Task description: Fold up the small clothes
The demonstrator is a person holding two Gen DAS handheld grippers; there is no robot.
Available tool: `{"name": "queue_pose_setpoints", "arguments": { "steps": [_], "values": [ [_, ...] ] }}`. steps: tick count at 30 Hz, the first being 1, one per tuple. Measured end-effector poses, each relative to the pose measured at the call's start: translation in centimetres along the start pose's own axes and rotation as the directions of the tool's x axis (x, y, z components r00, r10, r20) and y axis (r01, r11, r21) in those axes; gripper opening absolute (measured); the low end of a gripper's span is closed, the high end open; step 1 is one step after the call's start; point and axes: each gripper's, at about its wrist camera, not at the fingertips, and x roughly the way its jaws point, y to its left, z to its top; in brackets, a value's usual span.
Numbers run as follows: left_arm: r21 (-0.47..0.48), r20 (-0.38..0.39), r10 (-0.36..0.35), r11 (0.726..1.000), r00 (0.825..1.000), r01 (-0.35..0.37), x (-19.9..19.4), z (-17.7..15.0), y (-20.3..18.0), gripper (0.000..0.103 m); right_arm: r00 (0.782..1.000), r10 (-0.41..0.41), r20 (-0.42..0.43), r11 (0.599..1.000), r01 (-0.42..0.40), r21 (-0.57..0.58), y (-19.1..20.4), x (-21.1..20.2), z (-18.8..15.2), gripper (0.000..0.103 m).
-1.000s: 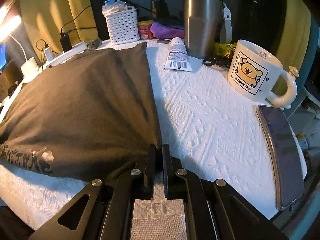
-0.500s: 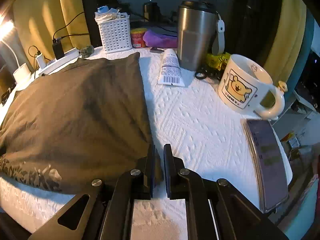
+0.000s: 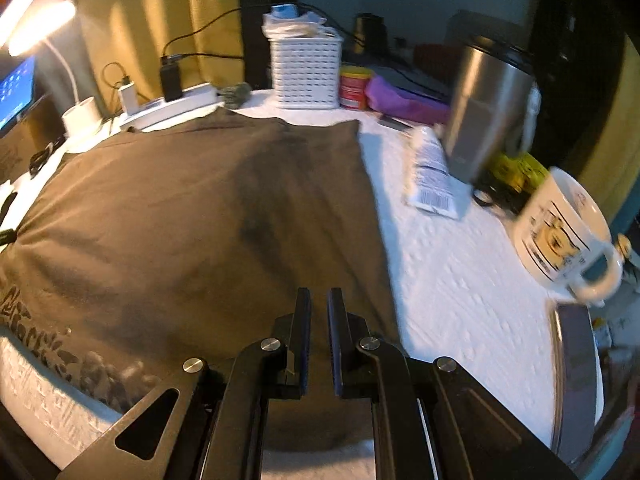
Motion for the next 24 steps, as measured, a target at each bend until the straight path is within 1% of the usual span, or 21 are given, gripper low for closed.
{"name": "queue_pose_setpoints", "arguments": {
  "steps": [2,5,6,7,9,10,11,12,13,14,16,18,19,21,24],
  "values": [
    [0.009,-0.018,0.008,1.000,1.000,-0.008,0.6,-0.1,0.0,0.003,1.000,-0.004,-0.018,1.000,0.004,-0.006,0.2,0.7,0.2,0.009],
    [0.021,-0.040,0.008,1.000,0.999,-0.007,1.1,-0.2,-0.2,0.003,0.994,-0.068,-0.089,0.998,0.066,-0.023,0.1,2.8,-0.1,0.010],
    [0.014,-0.047,0.003,1.000,0.999,-0.002,1.1,-0.1,-0.1,0.004,0.995,-0.073,-0.063,0.997,0.071,-0.023,0.0,2.7,-0.1,0.011],
    [0.003,-0.057,-0.003,1.000,0.998,0.003,1.0,0.0,0.0,0.007,0.995,-0.073,-0.070,0.997,0.072,-0.018,-0.2,2.8,-0.2,0.014],
    [-0.029,-0.077,-0.043,0.999,0.996,0.041,0.7,0.5,0.6,0.007,0.994,-0.079,-0.069,0.997,0.080,0.008,-0.9,2.7,-0.1,0.028],
    [-0.046,-0.081,-0.053,0.998,0.995,0.049,0.6,0.8,0.9,0.009,0.992,-0.100,-0.070,0.995,0.102,0.019,-1.2,2.7,-0.1,0.048],
    [-0.056,-0.078,-0.055,0.997,0.995,0.050,0.4,1.1,1.3,0.012,0.989,-0.132,-0.071,0.991,0.135,0.027,-1.6,2.7,-0.1,0.070],
    [-0.063,-0.070,-0.055,0.997,0.996,0.051,0.2,1.3,1.6,0.014,0.982,-0.174,-0.075,0.983,0.178,0.038,-2.1,2.7,-0.1,0.079],
    [-0.071,-0.062,-0.057,0.996,0.996,0.053,0.2,1.7,1.9,0.024,0.980,-0.181,-0.079,0.982,0.185,0.049,-2.6,2.8,-0.2,0.084],
    [-0.080,-0.052,-0.059,0.995,0.997,0.055,0.3,2.2,2.1,0.033,0.983,-0.164,-0.081,0.984,0.169,0.064,-3.0,2.8,-0.2,0.084],
    [-0.089,-0.032,-0.063,0.994,0.998,0.060,0.5,3.2,2.3,0.037,0.987,-0.135,-0.081,0.986,0.142,0.085,-3.6,2.8,-0.2,0.084],
    [-0.080,-0.016,-0.072,0.994,0.997,0.070,1.1,4.5,2.1,0.039,0.986,-0.147,-0.076,0.985,0.154,0.083,-3.5,2.8,0.0,0.084],
    [-0.076,-0.009,-0.071,0.995,0.997,0.070,1.7,5.3,2.0,0.041,0.986,-0.146,-0.074,0.985,0.152,0.081,-3.4,2.8,0.1,0.084],
    [-0.071,-0.007,-0.076,0.995,0.997,0.076,2.9,6.5,2.0,0.043,0.988,-0.137,-0.071,0.986,0.143,0.083,-3.2,2.7,0.5,0.084],
    [-0.055,-0.032,-0.070,0.996,0.997,0.068,5.8,8.0,2.0,0.043,0.991,-0.123,-0.060,0.988,0.127,0.087,-2.7,2.8,1.1,0.084]
  ]
}}
